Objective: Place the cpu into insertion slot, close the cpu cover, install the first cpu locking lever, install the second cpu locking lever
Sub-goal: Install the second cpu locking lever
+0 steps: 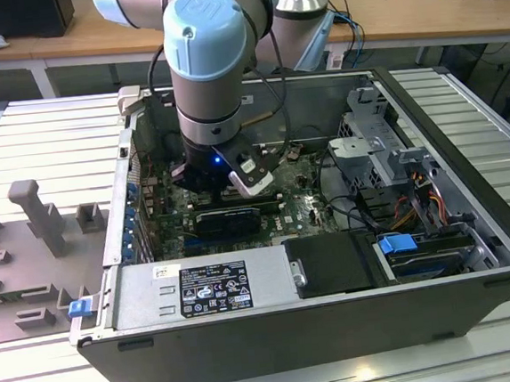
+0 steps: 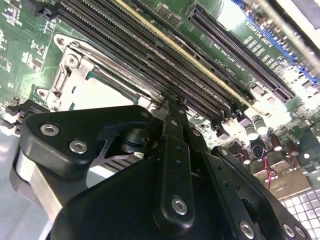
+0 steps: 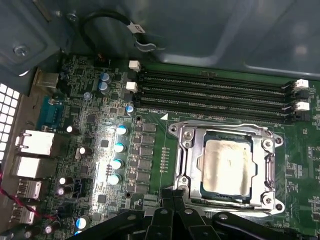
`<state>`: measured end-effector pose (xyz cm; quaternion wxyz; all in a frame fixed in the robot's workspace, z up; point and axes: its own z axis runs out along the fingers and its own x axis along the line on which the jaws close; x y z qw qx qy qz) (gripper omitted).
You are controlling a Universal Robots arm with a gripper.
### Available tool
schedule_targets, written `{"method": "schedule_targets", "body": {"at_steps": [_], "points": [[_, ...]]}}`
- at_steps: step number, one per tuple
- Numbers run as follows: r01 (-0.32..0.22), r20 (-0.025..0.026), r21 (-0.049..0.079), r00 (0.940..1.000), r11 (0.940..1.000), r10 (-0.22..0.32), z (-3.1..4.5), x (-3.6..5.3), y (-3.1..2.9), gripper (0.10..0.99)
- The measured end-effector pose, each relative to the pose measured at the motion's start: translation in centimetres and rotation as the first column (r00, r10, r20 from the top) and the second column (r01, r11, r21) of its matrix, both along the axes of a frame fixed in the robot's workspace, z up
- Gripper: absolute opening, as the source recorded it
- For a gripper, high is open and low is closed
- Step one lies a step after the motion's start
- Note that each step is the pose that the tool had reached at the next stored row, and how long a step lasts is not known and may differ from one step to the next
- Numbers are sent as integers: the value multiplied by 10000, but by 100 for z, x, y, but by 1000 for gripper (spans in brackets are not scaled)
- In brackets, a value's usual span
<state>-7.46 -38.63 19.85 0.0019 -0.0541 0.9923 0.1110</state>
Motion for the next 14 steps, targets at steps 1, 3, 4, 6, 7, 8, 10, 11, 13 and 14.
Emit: {"method": "schedule_targets", "body": {"at_steps": [1,3,4,6,7,8,10,11,13,14], "points": [[-7,4,26,10000,10000,7,-4,-8,0,106],[-18,7,56,10000,10000,18,-7,-18,0,106],[-18,7,58,10000,10000,18,4,-19,-1,106],[-17,7,58,10000,10000,17,105,-19,0,106],[-16,8,59,10000,10000,16,131,-19,0,106],[-17,7,58,10000,10000,17,155,-19,-1,106],[-17,7,56,10000,10000,17,209,-19,0,106],[-17,8,56,10000,10000,17,233,-19,0,106],[-17,8,55,10000,10000,17,307,-19,-1,106],[-17,8,56,10000,10000,17,323,-19,-1,106]]}}
